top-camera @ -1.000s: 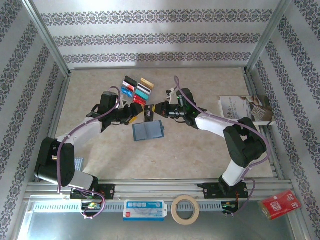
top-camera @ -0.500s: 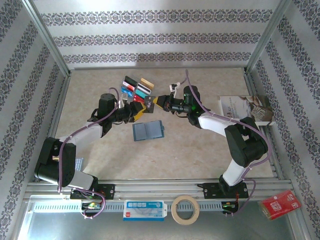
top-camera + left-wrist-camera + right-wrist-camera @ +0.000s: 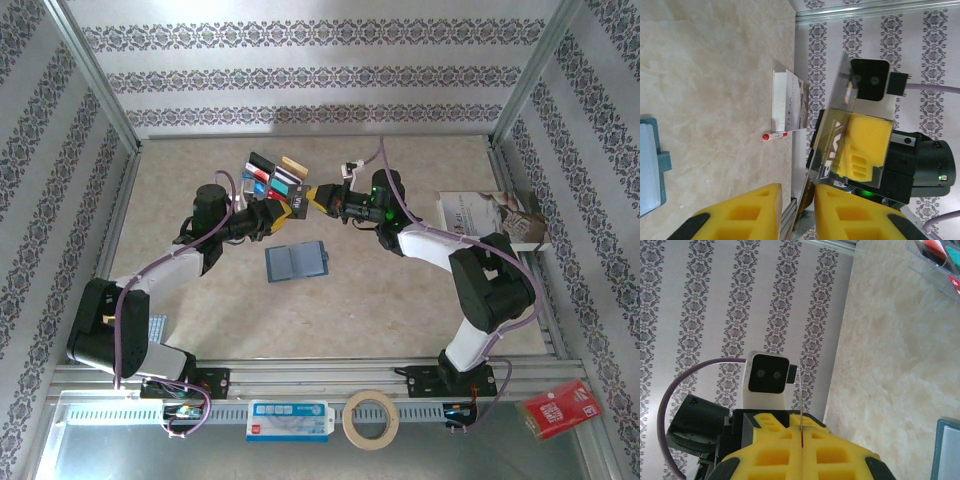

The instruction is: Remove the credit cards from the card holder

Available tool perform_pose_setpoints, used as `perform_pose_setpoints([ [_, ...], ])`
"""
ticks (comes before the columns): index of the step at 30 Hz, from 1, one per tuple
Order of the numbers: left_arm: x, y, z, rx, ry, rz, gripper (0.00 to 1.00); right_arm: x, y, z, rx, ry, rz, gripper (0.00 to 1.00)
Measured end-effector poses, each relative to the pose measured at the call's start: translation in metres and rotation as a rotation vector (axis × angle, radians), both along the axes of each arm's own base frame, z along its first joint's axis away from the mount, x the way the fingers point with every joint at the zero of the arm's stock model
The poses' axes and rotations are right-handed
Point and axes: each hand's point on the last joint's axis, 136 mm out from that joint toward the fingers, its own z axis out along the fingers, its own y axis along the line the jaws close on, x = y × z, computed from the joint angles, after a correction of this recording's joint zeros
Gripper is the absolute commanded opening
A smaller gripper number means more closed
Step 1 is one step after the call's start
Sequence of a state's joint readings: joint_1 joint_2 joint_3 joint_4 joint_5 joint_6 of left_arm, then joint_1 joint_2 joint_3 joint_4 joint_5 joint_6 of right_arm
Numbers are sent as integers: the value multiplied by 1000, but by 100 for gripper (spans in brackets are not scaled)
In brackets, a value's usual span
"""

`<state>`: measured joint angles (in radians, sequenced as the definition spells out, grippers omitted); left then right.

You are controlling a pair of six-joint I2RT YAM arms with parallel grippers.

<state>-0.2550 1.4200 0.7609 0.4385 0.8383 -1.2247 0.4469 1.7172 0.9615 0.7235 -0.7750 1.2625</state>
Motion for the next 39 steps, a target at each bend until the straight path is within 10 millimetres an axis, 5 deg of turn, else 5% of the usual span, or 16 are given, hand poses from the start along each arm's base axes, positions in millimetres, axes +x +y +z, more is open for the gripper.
perform_pose_setpoints([
  [8, 1, 0, 5, -11, -15, 2, 5, 1, 1, -2, 11, 14, 3, 0],
  [10, 1, 0, 7, -9, -29, 1, 0, 1, 1, -5, 8, 21, 3, 20],
  [14, 1, 1, 6, 4, -33, 6, 0, 4, -3, -13, -6, 36, 3, 37],
  [21, -8, 23, -19, 210, 35, 87, 0, 17, -27, -34, -71, 69, -40, 47],
  [27, -1, 48, -12, 466, 23, 180, 0, 20, -47, -67, -177, 124, -89, 57],
  [32, 21, 66, -14, 655, 34, 252, 0, 12, -68, -91, -349, 149, -146, 71],
  [39, 74, 79, -32, 836, 94, 359, 0, 0, -95, -89, -517, 80, -215, 87],
])
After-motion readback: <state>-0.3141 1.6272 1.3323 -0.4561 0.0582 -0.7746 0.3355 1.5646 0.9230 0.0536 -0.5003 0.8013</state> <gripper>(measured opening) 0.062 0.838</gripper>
